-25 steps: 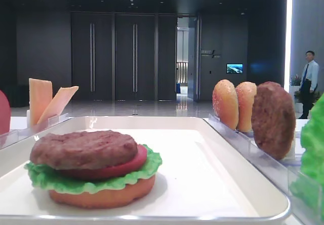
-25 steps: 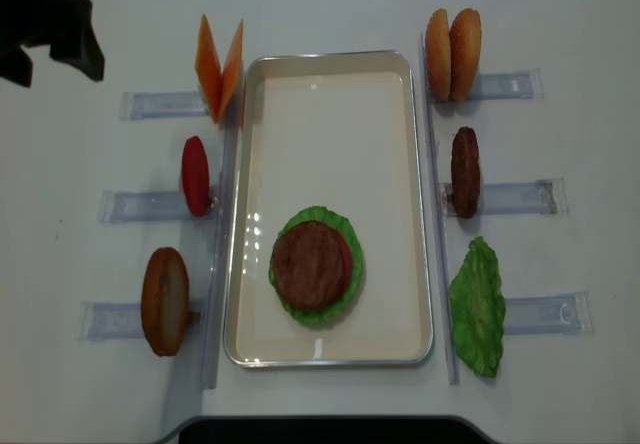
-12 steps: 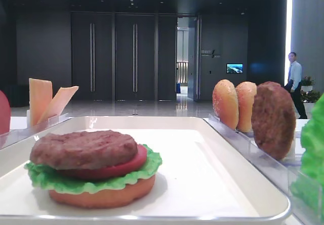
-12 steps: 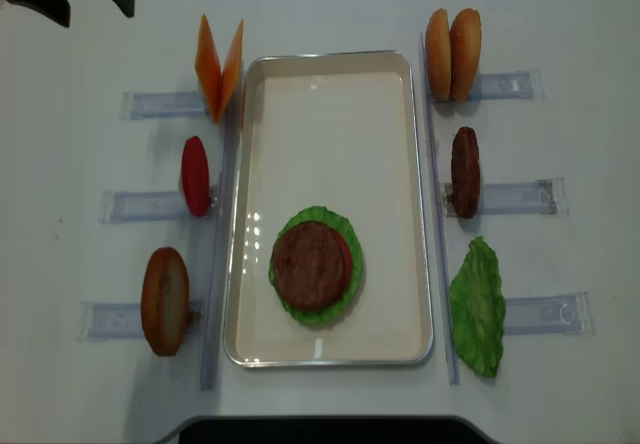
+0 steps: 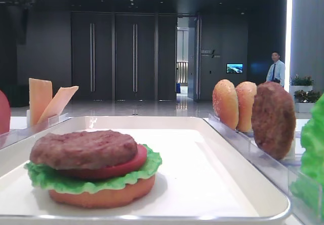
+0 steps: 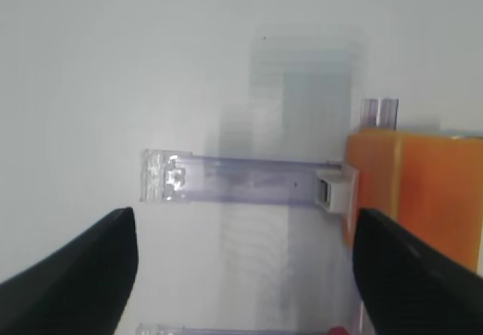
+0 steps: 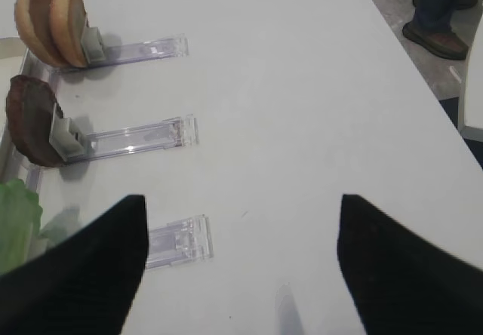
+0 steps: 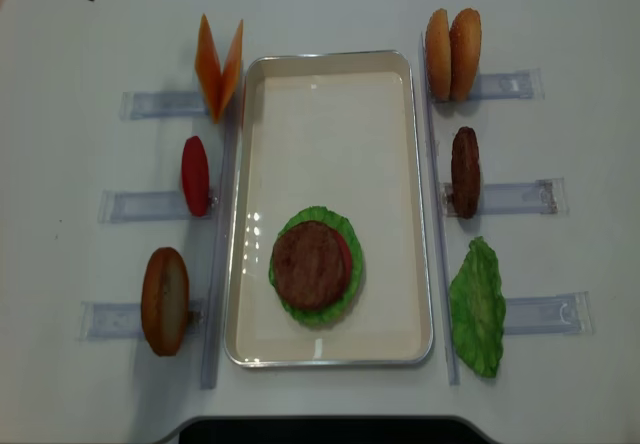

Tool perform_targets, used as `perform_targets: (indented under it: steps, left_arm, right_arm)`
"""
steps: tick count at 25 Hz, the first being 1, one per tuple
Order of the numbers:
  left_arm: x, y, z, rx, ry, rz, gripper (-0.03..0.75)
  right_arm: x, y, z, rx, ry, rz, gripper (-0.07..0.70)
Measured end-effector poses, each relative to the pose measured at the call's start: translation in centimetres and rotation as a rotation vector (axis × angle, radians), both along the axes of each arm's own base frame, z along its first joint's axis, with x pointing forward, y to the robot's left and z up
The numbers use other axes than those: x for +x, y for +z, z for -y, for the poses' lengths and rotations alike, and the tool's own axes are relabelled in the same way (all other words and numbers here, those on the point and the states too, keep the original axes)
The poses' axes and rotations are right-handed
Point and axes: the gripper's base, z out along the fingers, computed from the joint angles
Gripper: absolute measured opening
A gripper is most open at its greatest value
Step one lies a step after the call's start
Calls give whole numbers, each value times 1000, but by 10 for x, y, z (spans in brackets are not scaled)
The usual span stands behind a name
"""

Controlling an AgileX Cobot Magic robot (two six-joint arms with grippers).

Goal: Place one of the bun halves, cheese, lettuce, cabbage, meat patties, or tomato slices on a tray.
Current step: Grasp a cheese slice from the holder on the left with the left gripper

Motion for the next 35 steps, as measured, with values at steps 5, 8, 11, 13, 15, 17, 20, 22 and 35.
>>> perform_targets:
  steps: [5, 8, 11, 13, 15, 17, 20, 22, 35]
  left_arm:
    - [12, -14, 1, -3, -9, -18, 692]
    - [14, -17, 2, 0, -36, -25, 692]
    - [14, -18, 4, -15, -78, -28, 692]
    - [14, -18, 6, -21, -119, -28, 692]
    - [14, -18, 7, -21, -138, -28, 692]
    - [14, -18, 9, -21, -149, -28, 692]
    - [13, -18, 19, -31, -157, -29, 692]
    - [13, -19, 29, -36, -166, -30, 692]
    - [-9, -18, 133, -41, -180, -28, 692]
  right_arm:
    - [0, 0, 0, 0, 0, 0, 500]
    - [0, 0, 0, 0, 0, 1, 500]
    - [0, 0, 0, 0, 0, 1, 500]
    - [0, 0, 0, 0, 0, 1, 500]
    - [0, 0, 0, 0, 0, 1, 500]
    - [0, 0, 0, 0, 0, 1, 500]
    - [0, 0, 0, 0, 0, 1, 500]
    - [0, 0, 0, 0, 0, 1, 500]
    - [0, 0, 0, 0, 0, 1, 500]
